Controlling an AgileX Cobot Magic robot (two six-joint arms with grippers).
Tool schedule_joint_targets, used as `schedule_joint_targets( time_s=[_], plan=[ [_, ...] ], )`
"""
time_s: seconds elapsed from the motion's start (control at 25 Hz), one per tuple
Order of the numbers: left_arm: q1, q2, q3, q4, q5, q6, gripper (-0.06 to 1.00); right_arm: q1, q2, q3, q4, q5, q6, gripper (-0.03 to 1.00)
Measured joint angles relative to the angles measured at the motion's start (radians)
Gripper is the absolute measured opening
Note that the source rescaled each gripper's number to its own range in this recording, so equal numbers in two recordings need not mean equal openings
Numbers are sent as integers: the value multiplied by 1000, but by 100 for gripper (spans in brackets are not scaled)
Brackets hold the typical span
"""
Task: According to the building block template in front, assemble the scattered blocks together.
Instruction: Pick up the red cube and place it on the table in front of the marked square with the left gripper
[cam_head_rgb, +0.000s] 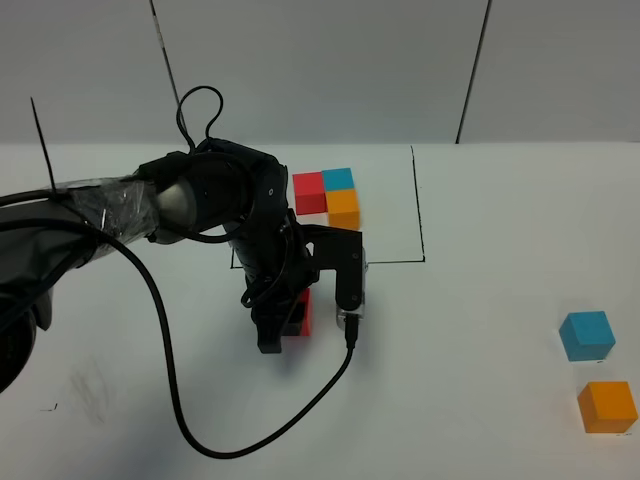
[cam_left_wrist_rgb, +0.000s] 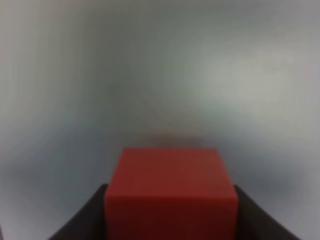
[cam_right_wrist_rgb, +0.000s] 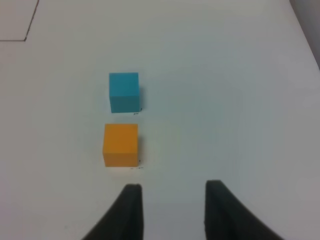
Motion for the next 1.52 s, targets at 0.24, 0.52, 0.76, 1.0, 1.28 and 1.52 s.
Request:
schedule_joint_targets(
  time_s=[0.24,0.52,0.76,1.0,1.28,1.52],
  plan=[
    [0,20,0,-1,-1,3,0,0,0,0,0,0,0,0],
    [0,37,-1,-3,-2,3,0,0,0,0,0,0,0,0],
    [0,39,-4,-3,0,3,0,0,0,0,0,0,0,0],
    [0,40,-5,-3,2,3,0,0,0,0,0,0,0,0],
    [0,41,-8,-3,9,3,0,0,0,0,0,0,0,0],
    [0,41,-8,-3,10,3,0,0,0,0,0,0,0,0]
  ],
)
